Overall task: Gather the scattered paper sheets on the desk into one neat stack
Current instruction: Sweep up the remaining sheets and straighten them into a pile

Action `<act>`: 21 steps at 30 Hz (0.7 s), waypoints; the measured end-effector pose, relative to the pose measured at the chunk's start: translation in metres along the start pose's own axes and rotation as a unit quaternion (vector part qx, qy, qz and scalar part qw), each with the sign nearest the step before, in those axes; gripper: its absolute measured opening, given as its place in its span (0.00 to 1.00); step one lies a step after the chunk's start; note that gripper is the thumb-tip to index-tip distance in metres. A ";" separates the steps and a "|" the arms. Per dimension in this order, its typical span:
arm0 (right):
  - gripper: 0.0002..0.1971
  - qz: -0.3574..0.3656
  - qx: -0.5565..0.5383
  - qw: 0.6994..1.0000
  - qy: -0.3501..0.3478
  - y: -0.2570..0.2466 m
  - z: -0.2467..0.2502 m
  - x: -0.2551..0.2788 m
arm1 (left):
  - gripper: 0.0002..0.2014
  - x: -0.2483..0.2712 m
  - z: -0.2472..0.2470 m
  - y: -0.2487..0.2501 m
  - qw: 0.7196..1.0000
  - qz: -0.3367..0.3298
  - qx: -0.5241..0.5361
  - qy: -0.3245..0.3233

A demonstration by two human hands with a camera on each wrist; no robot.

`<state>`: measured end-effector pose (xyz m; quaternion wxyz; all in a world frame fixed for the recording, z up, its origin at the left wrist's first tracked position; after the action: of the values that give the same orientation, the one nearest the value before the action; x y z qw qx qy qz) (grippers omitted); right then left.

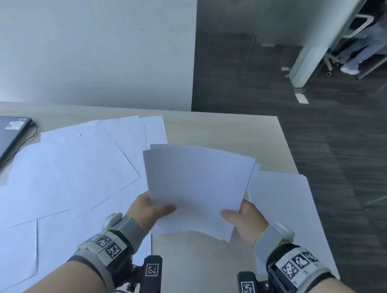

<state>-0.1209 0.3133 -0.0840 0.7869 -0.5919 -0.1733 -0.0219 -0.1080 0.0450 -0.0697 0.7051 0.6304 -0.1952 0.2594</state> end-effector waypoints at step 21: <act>0.10 -0.142 0.092 0.962 0.215 0.125 0.204 0.063 | 0.14 -0.032 -0.251 -0.013 0.973 0.058 -0.202 -0.092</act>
<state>-0.0821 0.5526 -0.1316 0.8452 -0.4680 -0.0840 -0.2441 -0.1383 0.2884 -0.1312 0.7806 0.4835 -0.3439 0.1964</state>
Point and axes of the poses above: each hand's wrist, its own x-axis away from the middle knuckle, its own z-axis out of the back of the hand, y = z × x, the point moved 5 cm from there along -x, towards the middle knuckle, and after that the axes turned 10 degrees about z, right-handed, at the moved point
